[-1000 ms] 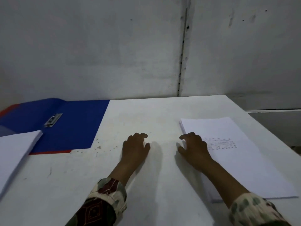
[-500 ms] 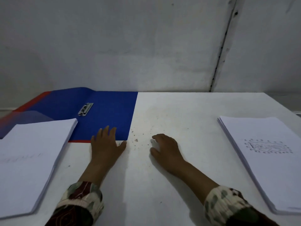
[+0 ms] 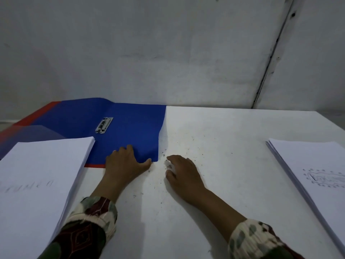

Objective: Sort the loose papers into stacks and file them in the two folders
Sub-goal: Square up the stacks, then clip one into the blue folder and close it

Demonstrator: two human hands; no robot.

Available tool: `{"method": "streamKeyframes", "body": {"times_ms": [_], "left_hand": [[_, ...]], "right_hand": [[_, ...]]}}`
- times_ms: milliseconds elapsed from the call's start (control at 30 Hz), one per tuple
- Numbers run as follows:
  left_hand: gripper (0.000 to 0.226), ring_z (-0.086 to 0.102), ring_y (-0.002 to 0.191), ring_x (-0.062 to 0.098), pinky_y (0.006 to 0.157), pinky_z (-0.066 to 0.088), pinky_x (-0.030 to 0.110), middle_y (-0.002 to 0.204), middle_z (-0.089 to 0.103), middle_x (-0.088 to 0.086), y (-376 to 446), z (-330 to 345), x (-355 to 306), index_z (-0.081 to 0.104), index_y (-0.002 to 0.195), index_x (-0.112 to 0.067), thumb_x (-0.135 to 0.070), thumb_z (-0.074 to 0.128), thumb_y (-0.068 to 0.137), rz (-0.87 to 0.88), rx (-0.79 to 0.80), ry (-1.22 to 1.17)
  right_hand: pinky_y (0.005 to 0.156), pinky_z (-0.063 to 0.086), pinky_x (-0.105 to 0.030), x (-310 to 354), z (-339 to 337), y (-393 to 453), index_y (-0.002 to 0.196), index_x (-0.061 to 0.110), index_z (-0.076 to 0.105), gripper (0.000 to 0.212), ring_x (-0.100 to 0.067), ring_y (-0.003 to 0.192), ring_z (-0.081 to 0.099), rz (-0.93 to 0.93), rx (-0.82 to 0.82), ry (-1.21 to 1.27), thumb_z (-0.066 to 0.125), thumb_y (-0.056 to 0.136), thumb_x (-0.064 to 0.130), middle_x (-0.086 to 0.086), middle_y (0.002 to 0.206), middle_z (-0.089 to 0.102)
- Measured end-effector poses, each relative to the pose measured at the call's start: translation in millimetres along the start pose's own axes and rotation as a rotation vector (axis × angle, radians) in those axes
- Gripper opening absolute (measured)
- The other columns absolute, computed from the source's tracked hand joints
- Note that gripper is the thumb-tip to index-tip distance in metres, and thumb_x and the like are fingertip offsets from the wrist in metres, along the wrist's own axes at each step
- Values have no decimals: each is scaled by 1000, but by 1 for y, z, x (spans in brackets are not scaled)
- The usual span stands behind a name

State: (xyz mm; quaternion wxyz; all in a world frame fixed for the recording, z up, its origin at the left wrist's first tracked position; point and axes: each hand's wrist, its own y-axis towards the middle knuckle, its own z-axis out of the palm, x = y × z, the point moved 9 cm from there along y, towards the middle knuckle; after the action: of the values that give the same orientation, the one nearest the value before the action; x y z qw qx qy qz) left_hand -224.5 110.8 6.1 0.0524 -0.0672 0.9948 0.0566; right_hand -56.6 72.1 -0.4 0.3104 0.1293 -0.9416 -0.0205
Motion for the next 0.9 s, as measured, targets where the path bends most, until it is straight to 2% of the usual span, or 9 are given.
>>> {"method": "streamKeyframes", "body": {"times_ms": [100,167,300,333,367,433,533,667,900], "left_hand": [[65,54,74,18,62,44,26,96,60,4,3,-7,-3,45,115,-14,-69,38,82,85,-100,105],[64,50,67,16,55,39,25,91,61,4,5,-2,-3,44,114,-14,-69,32,83,125,-115,146],[92,44,45,14,41,26,17,64,62,4,1,0,1,59,90,-11,-81,0,74,175,-151,55],[97,49,47,16,41,32,18,66,64,5,0,0,5,62,89,-10,-81,-2,73,183,-156,18],[98,58,58,21,46,42,24,76,68,8,-2,-1,7,63,94,-9,-81,0,74,175,-133,-33],[85,61,99,30,78,50,39,108,66,12,-3,-1,14,60,113,-10,-72,12,81,128,-92,-161],[43,35,135,35,108,32,52,141,43,18,-1,6,24,36,135,-18,-37,39,96,127,-93,-150],[49,8,145,26,117,9,42,155,16,11,4,21,52,23,145,-13,-32,26,100,-24,69,-197],[51,26,141,23,115,20,36,152,28,8,2,7,69,30,143,-10,-35,32,98,-104,-37,-336]], "right_hand": [[115,27,-30,5,6,7,142,20,33,48,-15,134,37,46,55,53,42,96,31,2,147,40],[114,28,-32,11,12,14,145,22,24,56,-16,136,36,88,115,165,43,95,38,3,150,35],[109,36,-36,22,28,48,148,24,16,64,-22,130,43,217,166,527,45,94,41,0,147,39],[108,39,-39,24,29,57,148,24,16,66,-23,129,44,246,142,603,48,93,40,0,147,39],[106,41,-41,23,30,64,147,23,16,67,-24,129,45,290,101,678,51,92,36,-1,146,39],[95,51,-37,18,32,74,142,20,26,59,-25,120,51,375,27,806,55,91,21,-2,140,45],[74,57,-30,18,37,76,134,21,37,48,-22,103,58,397,-12,864,53,91,10,-2,131,52],[61,56,-22,13,29,71,142,26,29,55,-24,103,60,371,-104,890,49,93,11,0,133,50],[56,51,-14,-1,-13,57,146,24,24,57,-12,94,50,304,-216,844,47,96,12,-1,136,44]]}}
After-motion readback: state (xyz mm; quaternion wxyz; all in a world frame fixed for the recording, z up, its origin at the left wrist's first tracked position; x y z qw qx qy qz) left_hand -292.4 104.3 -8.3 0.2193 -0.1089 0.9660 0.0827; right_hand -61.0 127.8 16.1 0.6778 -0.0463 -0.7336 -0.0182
